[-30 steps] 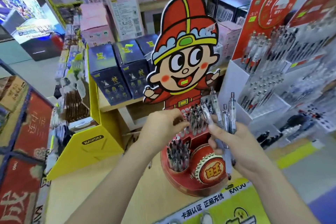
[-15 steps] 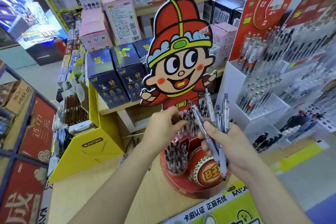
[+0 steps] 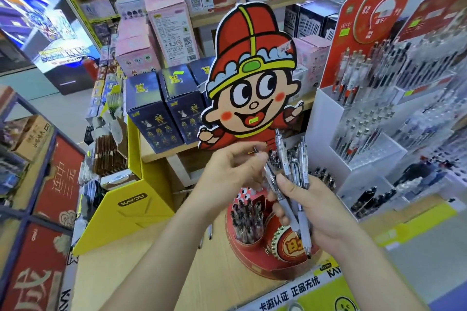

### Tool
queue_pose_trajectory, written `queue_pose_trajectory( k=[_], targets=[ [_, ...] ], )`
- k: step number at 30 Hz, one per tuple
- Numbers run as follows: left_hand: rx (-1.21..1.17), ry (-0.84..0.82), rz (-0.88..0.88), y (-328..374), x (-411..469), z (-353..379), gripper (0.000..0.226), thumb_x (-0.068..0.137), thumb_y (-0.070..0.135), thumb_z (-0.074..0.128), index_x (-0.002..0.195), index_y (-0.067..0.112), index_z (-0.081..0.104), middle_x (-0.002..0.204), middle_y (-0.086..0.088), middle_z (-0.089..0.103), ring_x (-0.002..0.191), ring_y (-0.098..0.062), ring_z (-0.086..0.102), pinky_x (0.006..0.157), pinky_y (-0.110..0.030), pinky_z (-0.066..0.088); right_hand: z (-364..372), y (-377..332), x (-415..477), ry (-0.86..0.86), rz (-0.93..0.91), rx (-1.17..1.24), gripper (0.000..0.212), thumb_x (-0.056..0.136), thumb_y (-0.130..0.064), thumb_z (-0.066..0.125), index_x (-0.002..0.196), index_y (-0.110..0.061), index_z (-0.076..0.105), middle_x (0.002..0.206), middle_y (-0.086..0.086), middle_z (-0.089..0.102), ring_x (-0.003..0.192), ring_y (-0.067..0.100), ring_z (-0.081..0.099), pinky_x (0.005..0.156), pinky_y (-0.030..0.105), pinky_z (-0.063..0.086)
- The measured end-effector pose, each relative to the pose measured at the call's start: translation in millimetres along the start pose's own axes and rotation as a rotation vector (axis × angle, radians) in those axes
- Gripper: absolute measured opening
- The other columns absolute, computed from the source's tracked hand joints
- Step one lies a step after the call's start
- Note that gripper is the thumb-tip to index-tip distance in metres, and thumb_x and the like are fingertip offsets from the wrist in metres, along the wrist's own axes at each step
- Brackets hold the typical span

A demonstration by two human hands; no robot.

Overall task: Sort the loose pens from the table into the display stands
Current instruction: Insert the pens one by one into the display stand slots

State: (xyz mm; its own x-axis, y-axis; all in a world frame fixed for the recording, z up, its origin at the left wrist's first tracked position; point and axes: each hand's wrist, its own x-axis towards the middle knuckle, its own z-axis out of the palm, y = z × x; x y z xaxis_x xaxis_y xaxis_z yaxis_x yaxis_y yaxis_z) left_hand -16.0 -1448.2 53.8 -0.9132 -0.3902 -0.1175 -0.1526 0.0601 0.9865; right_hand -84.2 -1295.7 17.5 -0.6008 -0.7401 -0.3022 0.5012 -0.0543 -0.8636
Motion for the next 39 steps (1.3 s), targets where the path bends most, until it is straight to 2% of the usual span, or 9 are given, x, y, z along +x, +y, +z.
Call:
queue_pose_trajectory(
  k=[2, 5, 9, 12, 16, 23, 27, 33, 39],
  targets=[
    [-0.071, -0.007, -0.01, 0, -3, 1, 0.015, 0.089, 0.012, 0.064, 0.102, 0.007, 0.069, 0.069, -0.001, 0.067, 0.062, -0.011, 0.062, 0.061, -0.022, 0.053, 2, -1, 1, -0.012, 0.008, -0.002, 0.037, 0.086, -0.027, 0.062, 0.109, 0.003, 0.061, 0.074, 0.014, 0.064, 0.054, 0.02, 0.058, 0.045, 0.026, 0.047],
    [-0.137, 0.217, 0.092, 2, -3, -14, 0.009, 0.09, 0.013, 0.062, 0.09, 0.012, 0.071, 0.077, -0.005, 0.071, 0.068, -0.014, 0.065, 0.062, -0.022, 0.053, -2, -3, 2, 0.087, -0.003, -0.113, 0.036, 0.086, -0.032, 0.059, 0.103, 0.0, 0.064, 0.067, 0.013, 0.064, 0.051, 0.02, 0.057, 0.043, 0.026, 0.045],
    [-0.105, 0.503, 0.264, -2, 4, -54, 0.014, 0.091, 0.011, 0.062, 0.09, 0.021, 0.071, 0.078, 0.004, 0.073, 0.075, -0.012, 0.069, 0.069, -0.022, 0.056, -22, -8, 4, 0.25, -0.046, -0.171, 0.038, 0.085, -0.04, 0.06, 0.104, -0.008, 0.067, 0.055, 0.004, 0.046, 0.041, 0.013, 0.032, 0.037, 0.021, 0.025],
    [0.154, 0.436, 0.179, -29, 11, -49, 0.015, 0.089, 0.013, 0.066, 0.089, 0.027, 0.072, 0.082, 0.005, 0.074, 0.079, -0.013, 0.069, 0.069, -0.025, 0.057, -26, -9, 8, 0.26, -0.017, -0.106, 0.026, 0.097, -0.027, 0.055, 0.115, -0.011, 0.064, 0.062, 0.002, 0.042, 0.041, 0.011, 0.028, 0.036, 0.02, 0.023],
    [0.252, 0.413, 0.116, -58, 16, -39, 0.016, 0.087, 0.016, 0.069, 0.084, 0.032, 0.072, 0.077, 0.018, 0.072, 0.074, -0.001, 0.066, 0.076, -0.032, 0.058, -21, -3, 8, 0.245, 0.024, -0.023, 0.024, 0.097, -0.01, 0.052, 0.12, -0.005, 0.056, 0.073, 0.004, 0.05, 0.046, 0.011, 0.036, 0.037, 0.02, 0.026],
    [0.317, 0.37, 0.157, -67, 15, -33, 0.017, 0.084, 0.019, 0.073, 0.089, 0.035, 0.071, 0.085, 0.023, 0.07, 0.084, 0.009, 0.063, 0.078, -0.012, 0.05, -17, -2, 4, 0.215, -0.041, -0.063, 0.013, 0.096, -0.015, 0.054, 0.104, -0.01, 0.064, 0.073, 0.009, 0.059, 0.055, 0.015, 0.05, 0.04, 0.02, 0.039],
    [0.344, 0.308, 0.211, -68, 14, -32, 0.011, 0.084, 0.017, 0.073, 0.082, 0.028, 0.073, 0.078, 0.016, 0.071, 0.077, -0.004, 0.066, 0.072, -0.022, 0.054, -14, -2, 4, 0.22, -0.06, -0.087, 0.026, 0.094, -0.019, 0.055, 0.115, -0.003, 0.059, 0.073, 0.009, 0.064, 0.052, 0.017, 0.053, 0.04, 0.021, 0.04],
    [0.455, 0.218, 0.265, -84, 19, -27, 0.004, 0.085, 0.022, 0.073, 0.089, 0.022, 0.073, 0.077, 0.003, 0.07, 0.073, -0.02, 0.065, 0.07, -0.045, 0.055, -11, 0, 5, 0.197, -0.073, -0.106, 0.024, 0.097, -0.019, 0.052, 0.114, -0.002, 0.056, 0.085, 0.016, 0.07, 0.059, 0.022, 0.061, 0.047, 0.027, 0.049],
    [0.547, 0.096, 0.253, -82, 25, -25, 0.018, 0.093, 0.027, 0.061, 0.102, 0.018, 0.073, 0.09, 0.01, 0.071, 0.086, -0.005, 0.064, 0.08, -0.032, 0.053, -12, 2, 8, 0.175, -0.068, -0.091, 0.025, 0.097, -0.018, 0.048, 0.113, 0.0, 0.056, 0.092, 0.02, 0.073, 0.077, 0.028, 0.071, 0.064, 0.033, 0.06]
  ],
)
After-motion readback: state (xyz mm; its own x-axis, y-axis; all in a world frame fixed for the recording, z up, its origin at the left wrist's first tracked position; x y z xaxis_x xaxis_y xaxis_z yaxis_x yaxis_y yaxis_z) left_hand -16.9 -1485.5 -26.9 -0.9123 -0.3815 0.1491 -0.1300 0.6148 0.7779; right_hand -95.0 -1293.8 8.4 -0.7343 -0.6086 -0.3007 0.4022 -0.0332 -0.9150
